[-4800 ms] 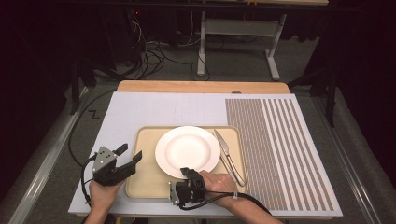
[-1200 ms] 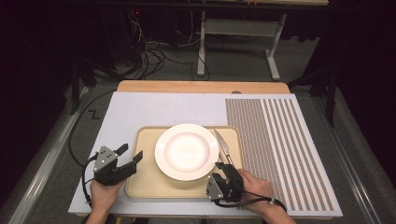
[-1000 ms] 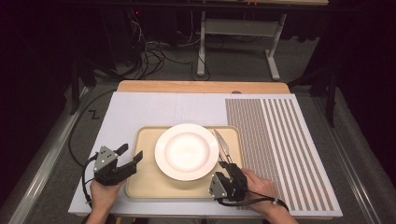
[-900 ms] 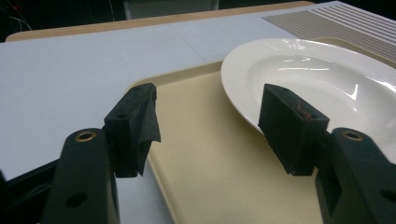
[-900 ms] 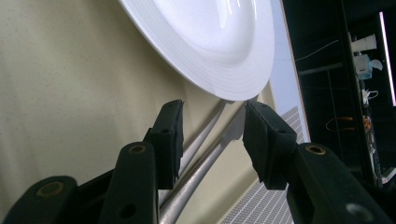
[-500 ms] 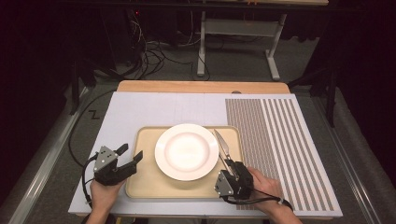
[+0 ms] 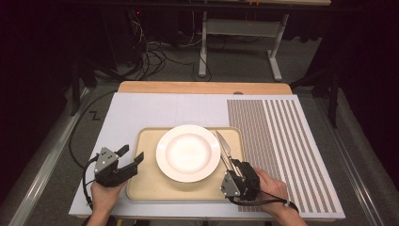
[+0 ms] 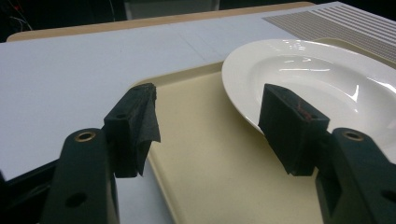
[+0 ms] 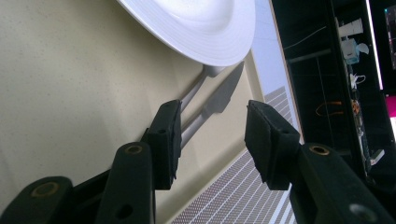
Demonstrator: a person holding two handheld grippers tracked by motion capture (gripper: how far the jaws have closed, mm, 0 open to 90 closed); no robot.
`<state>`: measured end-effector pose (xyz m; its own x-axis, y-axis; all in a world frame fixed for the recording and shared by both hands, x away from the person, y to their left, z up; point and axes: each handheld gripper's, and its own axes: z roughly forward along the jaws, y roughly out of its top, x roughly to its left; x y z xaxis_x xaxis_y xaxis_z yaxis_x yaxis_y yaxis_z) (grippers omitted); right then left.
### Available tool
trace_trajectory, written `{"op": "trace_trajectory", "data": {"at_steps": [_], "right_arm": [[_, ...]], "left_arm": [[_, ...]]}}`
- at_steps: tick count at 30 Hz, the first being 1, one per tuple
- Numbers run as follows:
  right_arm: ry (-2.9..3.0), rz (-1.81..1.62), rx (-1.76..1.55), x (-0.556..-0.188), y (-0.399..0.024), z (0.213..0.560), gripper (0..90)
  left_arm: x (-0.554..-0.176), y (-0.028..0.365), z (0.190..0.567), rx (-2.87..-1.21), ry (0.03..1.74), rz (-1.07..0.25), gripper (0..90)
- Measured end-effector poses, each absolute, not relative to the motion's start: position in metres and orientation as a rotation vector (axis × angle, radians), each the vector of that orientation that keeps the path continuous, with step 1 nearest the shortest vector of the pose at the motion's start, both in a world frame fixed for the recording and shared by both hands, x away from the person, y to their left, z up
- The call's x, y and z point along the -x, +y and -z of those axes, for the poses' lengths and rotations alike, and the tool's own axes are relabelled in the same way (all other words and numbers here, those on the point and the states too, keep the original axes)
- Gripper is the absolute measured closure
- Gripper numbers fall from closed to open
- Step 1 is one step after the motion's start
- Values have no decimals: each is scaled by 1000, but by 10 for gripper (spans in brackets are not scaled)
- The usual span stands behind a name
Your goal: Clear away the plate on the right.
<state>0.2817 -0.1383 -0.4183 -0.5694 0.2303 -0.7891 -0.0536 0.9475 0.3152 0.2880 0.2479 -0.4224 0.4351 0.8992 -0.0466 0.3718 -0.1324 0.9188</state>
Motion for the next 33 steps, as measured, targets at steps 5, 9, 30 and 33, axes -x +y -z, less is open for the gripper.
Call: {"op": "trace_trajectory", "data": {"at_steps": [5, 9, 30, 33], "right_arm": [[2139, -374, -138, -282, -142, 418, 568], [2135, -370, -149, -283, -145, 417, 567], [2119, -344, -217, -284, -167, 418, 561], [2115, -340, -221, -285, -169, 417, 560]], "left_arm": [[-288, 248, 422, -1710, 1108, -675, 375], [-288, 248, 422, -1708, 1109, -676, 375], [-288, 248, 422, -1707, 1110, -677, 374], [-288, 248, 422, -1707, 1111, -677, 374]]}}
